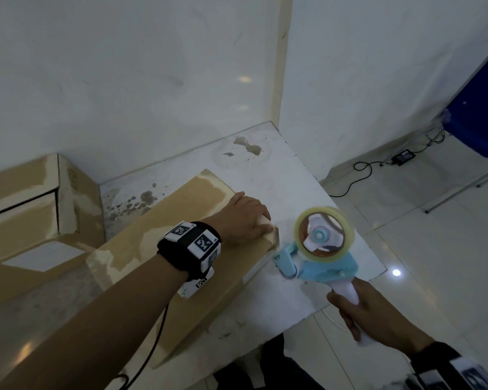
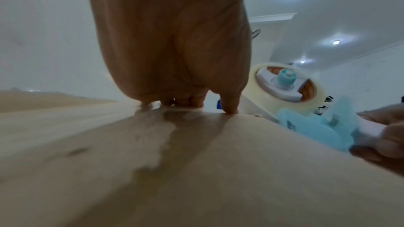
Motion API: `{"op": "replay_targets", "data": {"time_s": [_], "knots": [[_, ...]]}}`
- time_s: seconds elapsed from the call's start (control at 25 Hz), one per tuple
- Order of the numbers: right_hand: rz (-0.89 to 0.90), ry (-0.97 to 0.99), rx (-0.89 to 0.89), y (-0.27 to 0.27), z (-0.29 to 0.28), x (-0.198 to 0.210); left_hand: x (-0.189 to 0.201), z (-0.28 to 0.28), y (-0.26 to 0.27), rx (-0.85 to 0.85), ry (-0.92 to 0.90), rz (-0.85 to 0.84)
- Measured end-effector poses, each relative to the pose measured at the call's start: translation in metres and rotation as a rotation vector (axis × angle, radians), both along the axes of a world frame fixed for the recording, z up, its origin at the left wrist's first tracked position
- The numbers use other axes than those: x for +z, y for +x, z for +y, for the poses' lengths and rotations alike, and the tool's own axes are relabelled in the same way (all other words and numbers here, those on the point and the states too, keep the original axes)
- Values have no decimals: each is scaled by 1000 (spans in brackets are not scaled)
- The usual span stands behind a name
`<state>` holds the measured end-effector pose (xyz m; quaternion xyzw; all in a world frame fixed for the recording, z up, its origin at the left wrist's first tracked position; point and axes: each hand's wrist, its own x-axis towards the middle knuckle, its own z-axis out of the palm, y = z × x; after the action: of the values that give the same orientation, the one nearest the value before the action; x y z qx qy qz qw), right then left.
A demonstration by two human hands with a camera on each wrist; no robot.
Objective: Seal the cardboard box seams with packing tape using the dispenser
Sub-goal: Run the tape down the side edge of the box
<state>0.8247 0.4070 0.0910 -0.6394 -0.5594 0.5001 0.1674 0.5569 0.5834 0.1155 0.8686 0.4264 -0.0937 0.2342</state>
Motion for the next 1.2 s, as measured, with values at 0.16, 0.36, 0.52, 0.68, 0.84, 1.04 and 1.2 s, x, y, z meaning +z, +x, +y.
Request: {"op": "replay_targets", "data": {"time_s": [0.16,0.36,0.52,0.68,0.84,1.04,1.2], "knots": [[-7,-149,-119,18,-30,-17,3,0,1,-28,-12,-5],[59,-146,-273,25,-20,-6,15,-16,11,-104,-62,-38],[120,-56,-296,16,9,13,23,-24,23,-232,55,147],[166,-38,-280,6,21,19,20,-25,25,-284,90,234],[154,-65,-286,8,26,16,18,-26,29,-267,85,299],[120,-47,-302,14,32,13,7,-38,44,-247,224,378],[123,-14,-308,17,34,12,-5,-42,50,-201,221,398]]}}
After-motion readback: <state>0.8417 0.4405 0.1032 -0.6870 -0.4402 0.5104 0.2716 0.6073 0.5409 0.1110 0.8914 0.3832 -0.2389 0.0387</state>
